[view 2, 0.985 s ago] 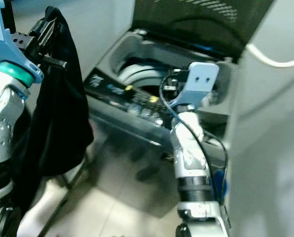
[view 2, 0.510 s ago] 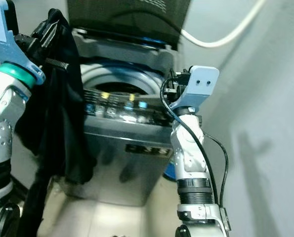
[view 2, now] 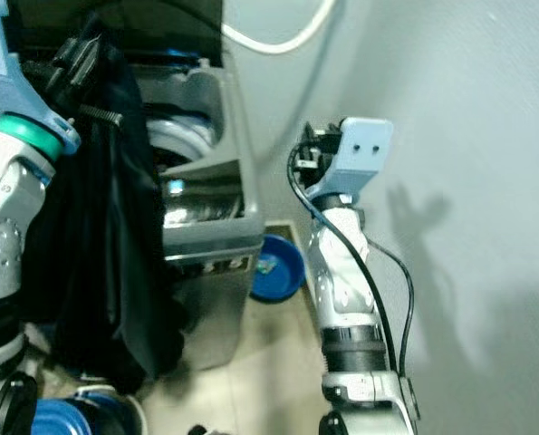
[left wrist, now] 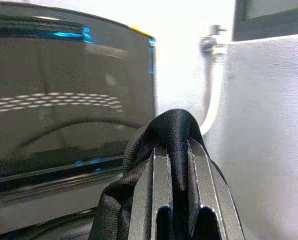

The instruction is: Clothes washing

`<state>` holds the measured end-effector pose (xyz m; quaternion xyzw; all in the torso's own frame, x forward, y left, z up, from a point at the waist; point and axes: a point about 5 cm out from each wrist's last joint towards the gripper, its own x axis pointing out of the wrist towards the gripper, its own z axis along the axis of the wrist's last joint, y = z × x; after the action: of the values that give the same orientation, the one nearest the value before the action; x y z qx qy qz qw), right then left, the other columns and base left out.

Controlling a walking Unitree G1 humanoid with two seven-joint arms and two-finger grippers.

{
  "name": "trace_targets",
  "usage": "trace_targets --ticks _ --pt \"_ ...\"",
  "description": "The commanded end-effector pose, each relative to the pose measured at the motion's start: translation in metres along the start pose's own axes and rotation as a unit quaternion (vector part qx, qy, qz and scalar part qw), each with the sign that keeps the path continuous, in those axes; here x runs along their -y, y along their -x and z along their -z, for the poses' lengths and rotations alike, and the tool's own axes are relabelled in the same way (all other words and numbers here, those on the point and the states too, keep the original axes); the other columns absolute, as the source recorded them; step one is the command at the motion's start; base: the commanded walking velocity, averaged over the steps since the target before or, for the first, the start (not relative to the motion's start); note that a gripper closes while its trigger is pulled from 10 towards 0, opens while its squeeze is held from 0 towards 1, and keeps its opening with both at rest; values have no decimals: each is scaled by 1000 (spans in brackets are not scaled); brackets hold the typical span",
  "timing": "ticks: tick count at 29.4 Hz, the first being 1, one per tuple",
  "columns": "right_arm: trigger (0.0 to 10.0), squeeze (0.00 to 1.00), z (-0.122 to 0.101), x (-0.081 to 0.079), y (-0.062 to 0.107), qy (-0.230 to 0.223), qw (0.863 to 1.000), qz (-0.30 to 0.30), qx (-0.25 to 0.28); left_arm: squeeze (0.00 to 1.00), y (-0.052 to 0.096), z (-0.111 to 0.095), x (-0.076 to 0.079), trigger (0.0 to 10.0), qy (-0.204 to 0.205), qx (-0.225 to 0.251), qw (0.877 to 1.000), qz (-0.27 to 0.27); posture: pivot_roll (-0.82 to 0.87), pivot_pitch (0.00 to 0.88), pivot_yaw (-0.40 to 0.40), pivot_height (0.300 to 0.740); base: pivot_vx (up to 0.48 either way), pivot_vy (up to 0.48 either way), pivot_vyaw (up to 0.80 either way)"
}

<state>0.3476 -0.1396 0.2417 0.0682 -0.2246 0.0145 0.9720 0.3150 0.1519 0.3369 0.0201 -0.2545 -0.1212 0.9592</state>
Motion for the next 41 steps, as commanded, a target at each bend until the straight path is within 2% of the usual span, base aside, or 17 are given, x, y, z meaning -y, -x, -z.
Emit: trace_targets --ticks 1,18,19,20,22,23,24,30,41 --pt "10000 0 -1 3 1 0 1000 4 2 0 0 -7 1 10000 -6 18 1000 4 24 28 -11 740 0 0 -800" --pt "10000 0 -4 -1 1 3 1000 -5 11 0 -1 -11 -1 10000 -18 29 999 -3 24 30 -9 740 0 0 -800" --pt "10000 0 -14 -10 0 1 999 -38 34 0 -1 -15 -1 10000 -49 43 998 -12 27 30 -7 740 0 0 0" --pt "10000 0 -14 -10 0 1 999 -38 34 0 -1 -15 -1 10000 -49 43 998 -12 27 30 -7 740 0 0 0" --pt "10000 0 -29 -30 2 -7 991 -118 67 0 0 -22 -4 10000 -99 76 991 -54 27 30 -6 740 0 0 0" --pt "10000 0 -29 -30 2 -7 991 -118 67 0 0 -22 -4 10000 -99 76 991 -54 27 30 -6 740 0 0 0" --pt "10000 0 -34 -37 2 -11 986 -147 75 0 0 -22 -4 10000 -107 79 989 -67 28 28 -9 740 0 0 0" --pt "10000 0 -36 -42 1 -16 983 -165 75 0 1 -18 -4 10000 -109 71 989 -69 31 24 -12 740 0 0 81" --pt "10000 0 -29 -44 4 -14 983 -170 59 0 0 -14 -6 10000 -106 68 989 -72 25 14 -11 740 0 0 753"
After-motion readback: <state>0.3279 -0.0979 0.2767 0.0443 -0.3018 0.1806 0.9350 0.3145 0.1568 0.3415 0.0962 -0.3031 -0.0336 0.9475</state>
